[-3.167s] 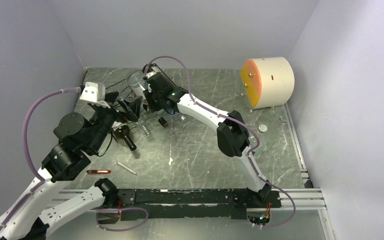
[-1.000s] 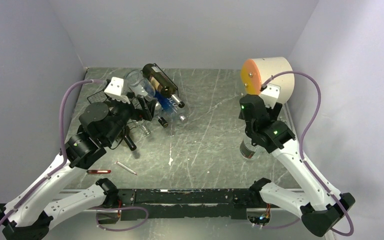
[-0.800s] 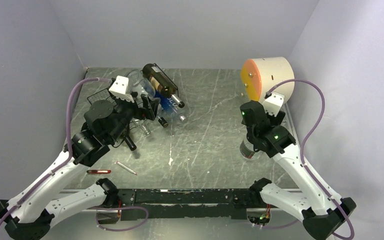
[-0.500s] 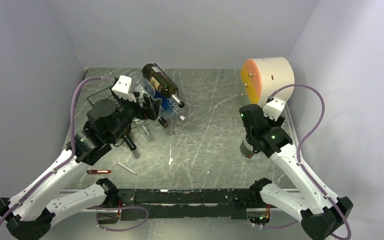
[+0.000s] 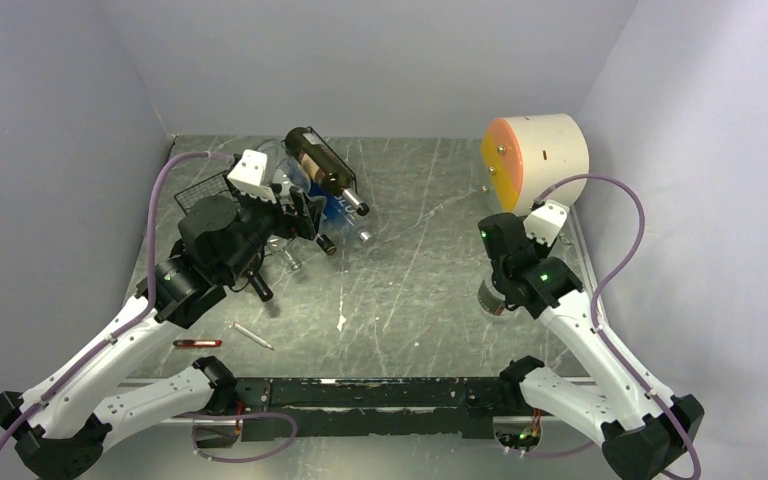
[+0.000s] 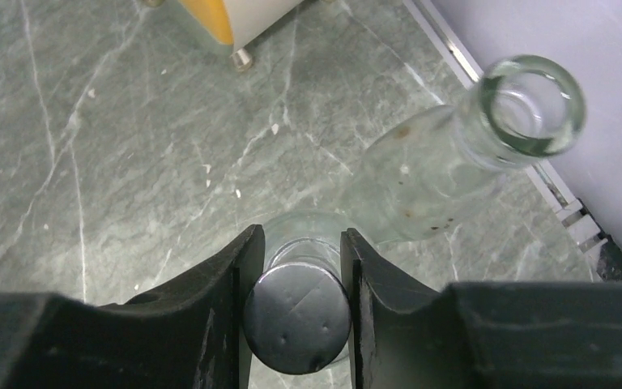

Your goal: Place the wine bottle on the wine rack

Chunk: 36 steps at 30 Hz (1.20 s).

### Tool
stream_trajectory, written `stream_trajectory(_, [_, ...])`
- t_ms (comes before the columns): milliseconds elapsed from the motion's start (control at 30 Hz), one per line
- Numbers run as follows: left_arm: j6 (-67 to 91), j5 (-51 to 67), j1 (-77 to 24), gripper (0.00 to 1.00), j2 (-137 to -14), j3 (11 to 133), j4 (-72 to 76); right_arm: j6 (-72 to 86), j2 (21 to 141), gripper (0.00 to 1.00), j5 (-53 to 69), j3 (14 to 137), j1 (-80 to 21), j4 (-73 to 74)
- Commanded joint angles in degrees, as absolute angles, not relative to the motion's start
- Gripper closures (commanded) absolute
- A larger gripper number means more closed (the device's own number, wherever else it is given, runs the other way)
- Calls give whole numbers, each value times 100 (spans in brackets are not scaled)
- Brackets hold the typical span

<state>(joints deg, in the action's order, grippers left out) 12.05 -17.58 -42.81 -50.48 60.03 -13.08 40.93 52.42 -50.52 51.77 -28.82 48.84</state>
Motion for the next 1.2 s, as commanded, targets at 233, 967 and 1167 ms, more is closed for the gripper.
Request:
stream_trajectory(233, [1227, -1742, -4283, 4, -4988, 6094, -1093, 2591, 6045, 83, -3441, 6023, -2855, 3083])
stream_trajectory(967, [1241, -2012, -4282, 4, -4836, 5916, -1243, 644, 9079, 48, -1003, 8176, -2865, 2655])
stream_trajectory(1167, [1222, -2033, -4278, 4, -4820, 5899, -1241, 614, 9143, 40, -1088, 8253, -2874, 2938])
